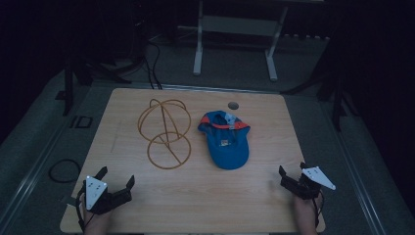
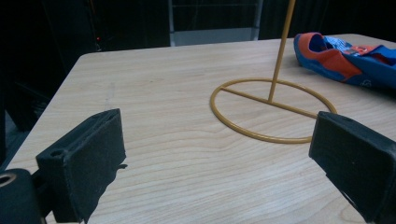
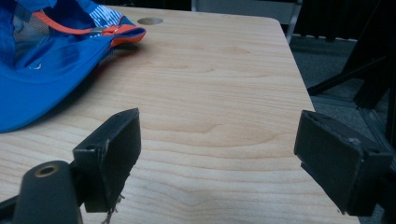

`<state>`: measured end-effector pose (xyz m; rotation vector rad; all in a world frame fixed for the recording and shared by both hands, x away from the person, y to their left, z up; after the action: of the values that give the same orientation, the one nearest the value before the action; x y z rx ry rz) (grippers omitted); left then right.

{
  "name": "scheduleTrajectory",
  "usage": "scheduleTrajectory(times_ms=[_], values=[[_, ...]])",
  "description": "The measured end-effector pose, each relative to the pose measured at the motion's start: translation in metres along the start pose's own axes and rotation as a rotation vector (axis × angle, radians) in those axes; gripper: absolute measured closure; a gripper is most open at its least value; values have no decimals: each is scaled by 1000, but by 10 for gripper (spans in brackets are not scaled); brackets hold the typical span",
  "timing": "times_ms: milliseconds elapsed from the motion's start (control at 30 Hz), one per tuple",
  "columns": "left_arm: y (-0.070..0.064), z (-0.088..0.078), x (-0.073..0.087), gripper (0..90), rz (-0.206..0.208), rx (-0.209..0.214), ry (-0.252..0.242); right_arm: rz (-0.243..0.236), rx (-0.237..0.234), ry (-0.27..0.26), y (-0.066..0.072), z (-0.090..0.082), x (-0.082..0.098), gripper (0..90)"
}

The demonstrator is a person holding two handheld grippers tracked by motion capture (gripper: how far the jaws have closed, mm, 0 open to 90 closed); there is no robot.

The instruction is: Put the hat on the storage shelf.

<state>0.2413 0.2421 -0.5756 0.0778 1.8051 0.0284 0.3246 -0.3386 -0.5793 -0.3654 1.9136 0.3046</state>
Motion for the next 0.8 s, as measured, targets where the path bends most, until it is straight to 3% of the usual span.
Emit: scheduleTrajectory(times_ms=[100, 233, 300, 367, 567, 700, 800], values=[[0, 0, 0, 39, 3, 1, -3, -24, 9, -3, 2, 0, 0, 139], [0, 1, 0, 39, 4, 2, -3, -30, -13, 11, 5, 2, 0, 141], [0, 1, 0, 39, -3, 4, -6, -37, -36, 34, 9, 7, -2, 144], [0, 1, 0, 39, -3, 0, -5, -24, -88, 27, 11, 9, -5, 145], [2, 1, 0, 39, -26, 5, -8, -33, -145, 41, 16, 19, -24, 143], [4, 0, -2, 39, -37, 3, -14, -39, -130, 98, 20, 29, -34, 145], [3, 2, 0, 39, -35, 15, 7, -8, -130, 147, 23, 39, -41, 150]])
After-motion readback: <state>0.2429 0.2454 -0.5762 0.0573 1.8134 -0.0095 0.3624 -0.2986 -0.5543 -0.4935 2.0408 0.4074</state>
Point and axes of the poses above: each handheld gripper's, and its own axes: z roughly forward along the jaws, x roughly out of its underside, y roughly to its left, the point moved 4 cm from there along z, roughly forward along the jaws, and after that the axes turned 11 degrees about -x, right-handed, at the moved point
